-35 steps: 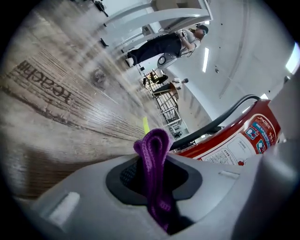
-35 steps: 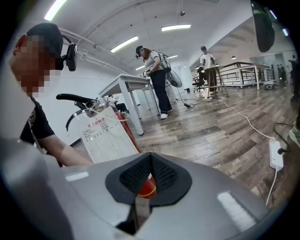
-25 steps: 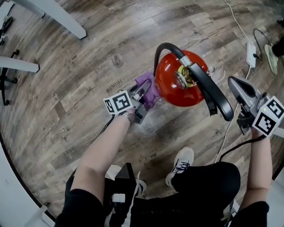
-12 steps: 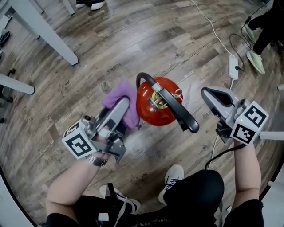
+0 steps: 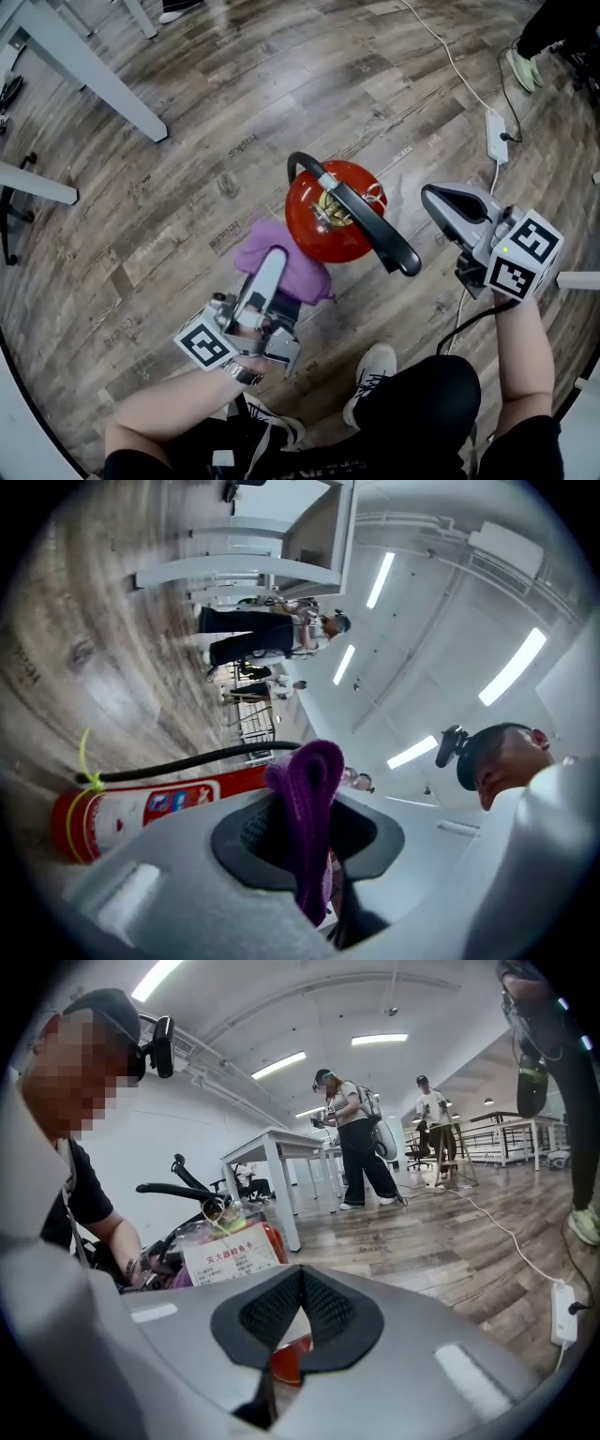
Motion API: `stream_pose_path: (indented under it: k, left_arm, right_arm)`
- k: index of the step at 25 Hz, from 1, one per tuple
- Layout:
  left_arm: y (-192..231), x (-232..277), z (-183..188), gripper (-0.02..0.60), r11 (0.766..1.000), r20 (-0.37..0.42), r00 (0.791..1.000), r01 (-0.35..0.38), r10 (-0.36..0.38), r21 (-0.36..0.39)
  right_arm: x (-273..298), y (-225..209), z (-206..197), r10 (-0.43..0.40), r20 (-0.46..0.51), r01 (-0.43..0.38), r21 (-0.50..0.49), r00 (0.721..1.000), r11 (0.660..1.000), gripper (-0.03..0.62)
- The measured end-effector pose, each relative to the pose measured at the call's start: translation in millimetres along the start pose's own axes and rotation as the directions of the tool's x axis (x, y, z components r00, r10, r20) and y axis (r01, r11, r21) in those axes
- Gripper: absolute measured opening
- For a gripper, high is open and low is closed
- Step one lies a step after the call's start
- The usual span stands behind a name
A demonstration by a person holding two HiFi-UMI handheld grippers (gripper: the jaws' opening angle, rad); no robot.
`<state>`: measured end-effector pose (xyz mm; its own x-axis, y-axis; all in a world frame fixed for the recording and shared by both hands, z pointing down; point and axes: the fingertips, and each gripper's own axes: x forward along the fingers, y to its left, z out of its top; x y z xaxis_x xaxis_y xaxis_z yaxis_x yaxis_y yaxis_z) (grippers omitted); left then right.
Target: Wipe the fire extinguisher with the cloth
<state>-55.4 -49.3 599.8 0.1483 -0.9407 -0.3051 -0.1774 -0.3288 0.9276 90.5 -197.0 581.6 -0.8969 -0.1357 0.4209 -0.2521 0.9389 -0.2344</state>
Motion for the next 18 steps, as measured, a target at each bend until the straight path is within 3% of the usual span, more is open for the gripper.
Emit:
stream_pose_path:
  k: [6,9,11,14,16,18]
  left_arm:
    - [98,-33,-24,0.080,0.971,0.033,0.983,-0.175,0.183,-0.163]
    - [167,-49,-26,0.078,0.950,0.053,0.957,-0.276,0.287,-0.148]
    - [220,-68,-30,0.078,0.916,0.082,0.917,-0.378,0.390,-0.133]
    - [285,-95,-40,0.078,0.833,0.131,0.824,-0.535,0.552,-0.144]
    - [307,-109,-47,0.078,0.781,0.145,0.768,-0.606,0.624,-0.154]
    - [312,-113,-51,0.078,0.764,0.164,0.747,-0.620,0.644,-0.178]
  right_arm:
    - [4,-5,-20,-0.003,0.002,0.002,0.054,1.000,0.999,0.005]
    - [6,-8,-29,-0.009,-0.001,0.009,0.073,1.000,0.997,0.003]
    - [5,-10,-37,-0.014,-0.006,0.014,0.090,1.000,0.996,0.005]
    - [3,-14,-49,-0.027,-0.023,0.029,0.110,0.999,0.993,0.004]
    - [2,-17,-55,-0.035,-0.036,0.039,0.121,0.999,0.992,0.003]
    - [0,-19,-56,-0.040,-0.043,0.045,0.122,0.998,0.992,0.004]
